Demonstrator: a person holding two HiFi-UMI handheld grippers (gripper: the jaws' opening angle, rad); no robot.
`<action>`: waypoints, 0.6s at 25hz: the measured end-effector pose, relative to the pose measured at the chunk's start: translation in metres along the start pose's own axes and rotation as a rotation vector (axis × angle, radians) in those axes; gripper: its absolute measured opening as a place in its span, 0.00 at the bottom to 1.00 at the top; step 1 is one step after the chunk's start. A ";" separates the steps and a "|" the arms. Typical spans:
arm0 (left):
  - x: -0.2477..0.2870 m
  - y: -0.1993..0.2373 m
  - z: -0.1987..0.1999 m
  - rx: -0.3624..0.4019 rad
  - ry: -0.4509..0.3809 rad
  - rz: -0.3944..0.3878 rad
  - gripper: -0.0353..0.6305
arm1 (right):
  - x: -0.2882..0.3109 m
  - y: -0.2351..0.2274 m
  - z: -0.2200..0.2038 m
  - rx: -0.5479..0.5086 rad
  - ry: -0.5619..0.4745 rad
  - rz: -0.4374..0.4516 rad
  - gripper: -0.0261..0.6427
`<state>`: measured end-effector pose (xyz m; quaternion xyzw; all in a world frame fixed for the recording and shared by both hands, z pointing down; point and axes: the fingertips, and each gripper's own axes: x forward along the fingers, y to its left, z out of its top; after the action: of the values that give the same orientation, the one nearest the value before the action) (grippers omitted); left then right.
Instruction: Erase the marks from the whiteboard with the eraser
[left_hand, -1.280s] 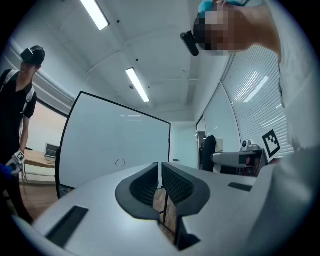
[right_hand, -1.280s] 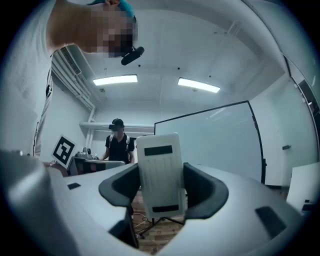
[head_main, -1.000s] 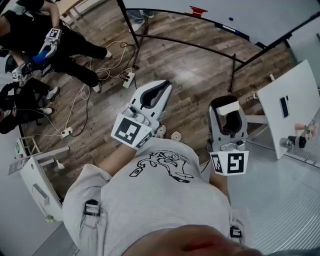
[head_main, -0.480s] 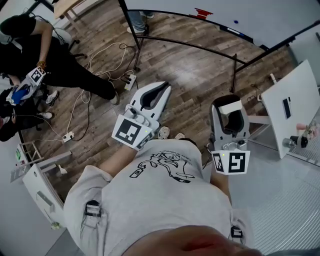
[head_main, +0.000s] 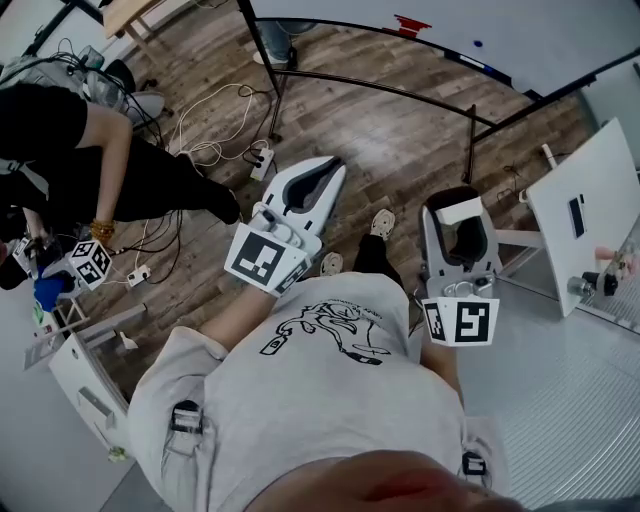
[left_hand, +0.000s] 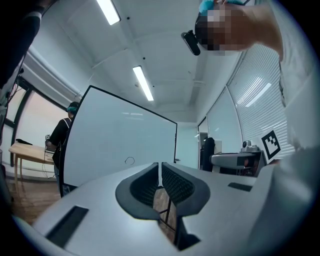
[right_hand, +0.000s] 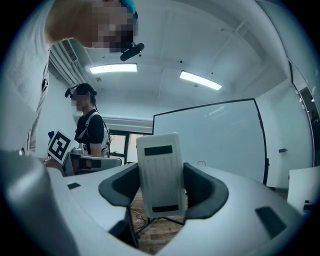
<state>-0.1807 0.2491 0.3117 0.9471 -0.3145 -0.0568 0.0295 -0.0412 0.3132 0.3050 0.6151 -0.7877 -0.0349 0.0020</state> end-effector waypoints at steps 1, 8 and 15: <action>0.001 0.001 0.000 -0.001 0.000 0.000 0.11 | 0.002 0.000 -0.001 -0.001 0.001 0.001 0.44; 0.024 0.005 -0.005 0.004 0.006 0.001 0.11 | 0.015 -0.019 -0.008 0.012 -0.001 0.007 0.44; 0.074 0.012 -0.012 0.009 0.015 0.007 0.11 | 0.042 -0.066 -0.015 0.024 -0.007 0.006 0.44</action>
<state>-0.1279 0.1953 0.3177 0.9466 -0.3176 -0.0480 0.0279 0.0127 0.2556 0.3142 0.6124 -0.7900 -0.0274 -0.0079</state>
